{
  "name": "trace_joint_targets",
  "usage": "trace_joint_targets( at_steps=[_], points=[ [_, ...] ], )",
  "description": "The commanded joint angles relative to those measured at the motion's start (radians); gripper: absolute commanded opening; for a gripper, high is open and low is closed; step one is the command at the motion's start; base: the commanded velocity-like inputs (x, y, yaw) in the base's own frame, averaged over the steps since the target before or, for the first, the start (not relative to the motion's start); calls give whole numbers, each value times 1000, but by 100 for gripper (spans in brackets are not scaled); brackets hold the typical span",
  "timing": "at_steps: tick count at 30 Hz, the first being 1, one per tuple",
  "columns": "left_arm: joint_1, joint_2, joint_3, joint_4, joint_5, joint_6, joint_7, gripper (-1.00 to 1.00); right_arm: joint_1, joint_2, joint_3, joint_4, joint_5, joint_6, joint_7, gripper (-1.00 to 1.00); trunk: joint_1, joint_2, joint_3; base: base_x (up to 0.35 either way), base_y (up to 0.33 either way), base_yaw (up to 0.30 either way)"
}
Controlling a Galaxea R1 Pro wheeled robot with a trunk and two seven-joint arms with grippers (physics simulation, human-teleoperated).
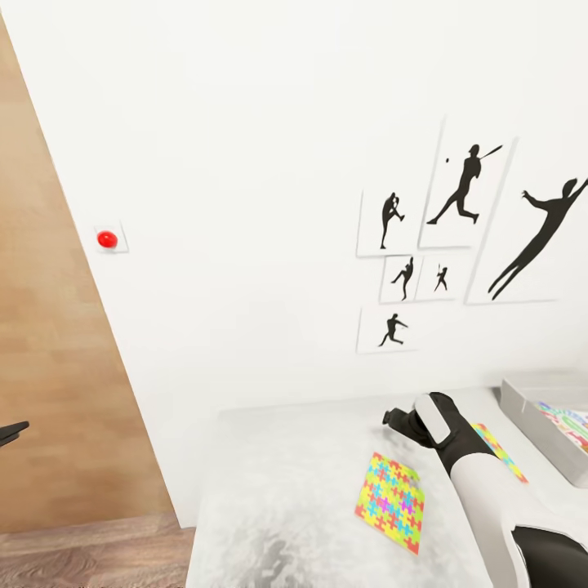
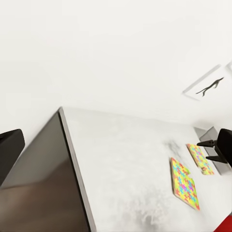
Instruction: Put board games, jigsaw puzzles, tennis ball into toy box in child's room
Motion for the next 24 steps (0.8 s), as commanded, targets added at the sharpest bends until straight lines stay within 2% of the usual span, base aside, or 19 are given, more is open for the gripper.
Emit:
trace_joint_targets(
  at_steps=[1,14,24],
  points=[
    [-1,0,0,0,3,6,-1,100,-1,0,-1,-1,-11,1,-9,100,1,-2,-4,0,0,0],
    [-1,-1,0,0,2,6,0,100,-6,-7,-3,-6,-8,-9,-9,100,1,-2,-25,0,0,0],
    [-1,-1,0,0,3,6,1,100,-10,-11,-3,-7,-8,-51,-11,100,1,-2,-42,0,0,0]
  ],
)
